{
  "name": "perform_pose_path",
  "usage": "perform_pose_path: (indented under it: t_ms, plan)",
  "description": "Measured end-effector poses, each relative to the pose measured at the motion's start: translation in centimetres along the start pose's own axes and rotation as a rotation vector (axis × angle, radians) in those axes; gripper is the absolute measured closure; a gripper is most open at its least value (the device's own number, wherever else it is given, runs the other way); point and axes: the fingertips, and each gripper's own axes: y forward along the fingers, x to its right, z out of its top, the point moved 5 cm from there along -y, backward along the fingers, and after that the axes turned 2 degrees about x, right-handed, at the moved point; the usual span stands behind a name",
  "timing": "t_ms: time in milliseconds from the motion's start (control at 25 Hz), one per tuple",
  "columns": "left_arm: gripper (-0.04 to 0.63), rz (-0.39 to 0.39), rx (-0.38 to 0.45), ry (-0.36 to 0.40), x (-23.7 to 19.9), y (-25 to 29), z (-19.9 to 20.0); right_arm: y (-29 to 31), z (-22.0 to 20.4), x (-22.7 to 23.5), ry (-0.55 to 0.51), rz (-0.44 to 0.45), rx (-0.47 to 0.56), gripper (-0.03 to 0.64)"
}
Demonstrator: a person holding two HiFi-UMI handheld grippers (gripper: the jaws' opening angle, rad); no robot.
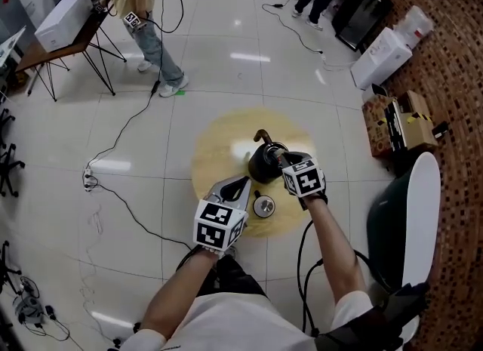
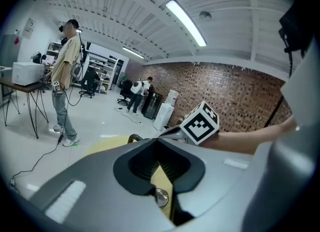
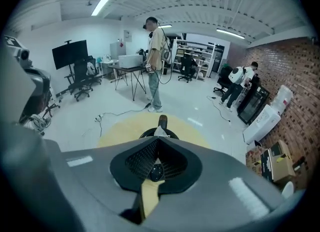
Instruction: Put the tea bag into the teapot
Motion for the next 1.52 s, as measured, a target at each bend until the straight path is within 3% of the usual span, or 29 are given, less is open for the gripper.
perform_pose_path:
  t_ms: [520,640,760,1040,1080,1120,1520]
  plan:
    - [0.583,0.046,-0.022,-0.030,-1.0,-1.3,-1.7,4.5,-1.4,-0.5,-0.074,0.009,-0.104,0.609]
    - [0.583,0.044,-0.021,-0.025,-0.8,-1.3,-1.6,4.8,-1.2,-0.6,-0.080,0.018,-0.105,0.538]
    - [0.583,0.037,-0.025,-0.019,-0.6,-1.3,-1.5,3.8,-0.5,-0.2,-0.050,-0.001,-0.064,0.519]
    - [0.583,0.042,-0.026,-0.020,-0.8,-1.2,-1.8,-2.6,-1.1,0.6,0.176,-0.003,0.131,0.520]
    - [0.583,0.042,-0.026,-0.020,-0.9,-1.1,-1.8,-3.8,-1.5,0.3,0.216,0.000,0.169,0.537]
    - [0.583,0.041,-0.024,-0.018,-1.0,-1.0,-1.9,-4.9,-1.9,-0.1,0.260,0.006,0.210,0.607]
    - [0.583,0.039,0.031,0.016,-0.1,-3.1,-3.0,-8.7,-5.4,-6.3,0.670,0.179,0.501,0.615]
